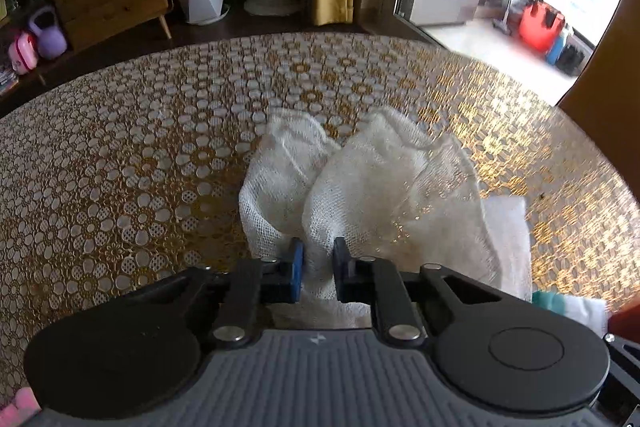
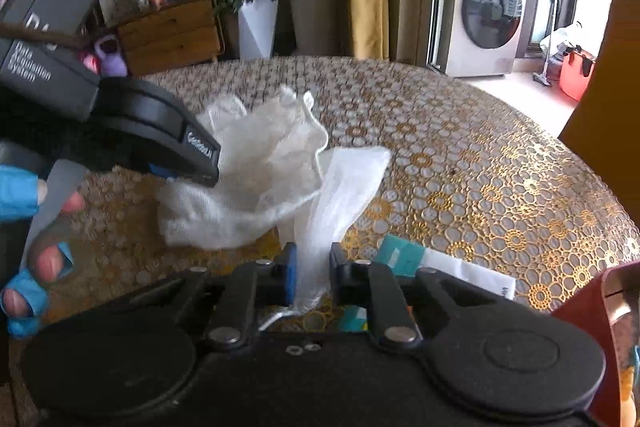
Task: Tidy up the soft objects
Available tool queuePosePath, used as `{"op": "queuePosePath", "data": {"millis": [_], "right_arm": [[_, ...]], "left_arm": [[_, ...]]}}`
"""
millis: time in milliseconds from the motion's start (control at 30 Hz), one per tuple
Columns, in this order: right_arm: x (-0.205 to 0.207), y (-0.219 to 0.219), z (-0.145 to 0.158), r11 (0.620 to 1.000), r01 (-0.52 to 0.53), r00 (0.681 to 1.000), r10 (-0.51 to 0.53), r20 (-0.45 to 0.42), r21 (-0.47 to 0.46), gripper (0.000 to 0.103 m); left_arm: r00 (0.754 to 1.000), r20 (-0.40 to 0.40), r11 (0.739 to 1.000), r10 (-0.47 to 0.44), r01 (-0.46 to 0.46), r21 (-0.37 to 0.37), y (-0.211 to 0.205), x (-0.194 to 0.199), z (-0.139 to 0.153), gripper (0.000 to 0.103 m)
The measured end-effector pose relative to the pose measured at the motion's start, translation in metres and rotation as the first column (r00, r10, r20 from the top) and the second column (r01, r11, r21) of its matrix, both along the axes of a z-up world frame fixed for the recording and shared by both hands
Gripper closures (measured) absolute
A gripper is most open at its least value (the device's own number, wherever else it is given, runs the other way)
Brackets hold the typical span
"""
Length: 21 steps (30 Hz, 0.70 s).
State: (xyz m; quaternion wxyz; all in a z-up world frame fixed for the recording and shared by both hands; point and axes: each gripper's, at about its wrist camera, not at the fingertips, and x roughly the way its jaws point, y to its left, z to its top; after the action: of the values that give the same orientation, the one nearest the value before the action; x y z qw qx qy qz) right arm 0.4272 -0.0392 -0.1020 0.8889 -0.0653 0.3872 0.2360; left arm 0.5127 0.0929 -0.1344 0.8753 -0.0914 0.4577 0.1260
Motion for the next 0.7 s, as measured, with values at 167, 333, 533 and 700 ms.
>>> {"op": "queuePosePath", "data": {"millis": [167, 333, 533, 700], "right_arm": [[-0.01, -0.014, 0.019, 0.998, 0.02, 0.999, -0.022, 0.028, 0.056, 0.094], [-0.031, -0.032, 0.038, 0.996, 0.03, 0.998, -0.035, 0.055, 0.086, 0.095], [-0.06, -0.065, 0.064, 0.99, 0.041, 0.996, -0.05, 0.067, 0.132, 0.096], [-0.091, -0.091, 0.084, 0.986, 0.036, 0.995, -0.05, 0.082, 0.163, 0.096]], "left_arm": [[0.999, 0.046, 1.0, -0.029, 0.029, -0.004, -0.003, -0.013, 0.02, 0.094], [0.994, 0.085, 0.997, -0.063, 0.066, -0.028, -0.004, -0.036, 0.04, 0.095], [0.986, 0.127, 0.991, -0.105, 0.113, -0.064, -0.013, -0.071, 0.066, 0.096], [0.977, 0.15, 0.984, -0.152, 0.163, -0.07, -0.029, -0.1, 0.086, 0.096]]}}
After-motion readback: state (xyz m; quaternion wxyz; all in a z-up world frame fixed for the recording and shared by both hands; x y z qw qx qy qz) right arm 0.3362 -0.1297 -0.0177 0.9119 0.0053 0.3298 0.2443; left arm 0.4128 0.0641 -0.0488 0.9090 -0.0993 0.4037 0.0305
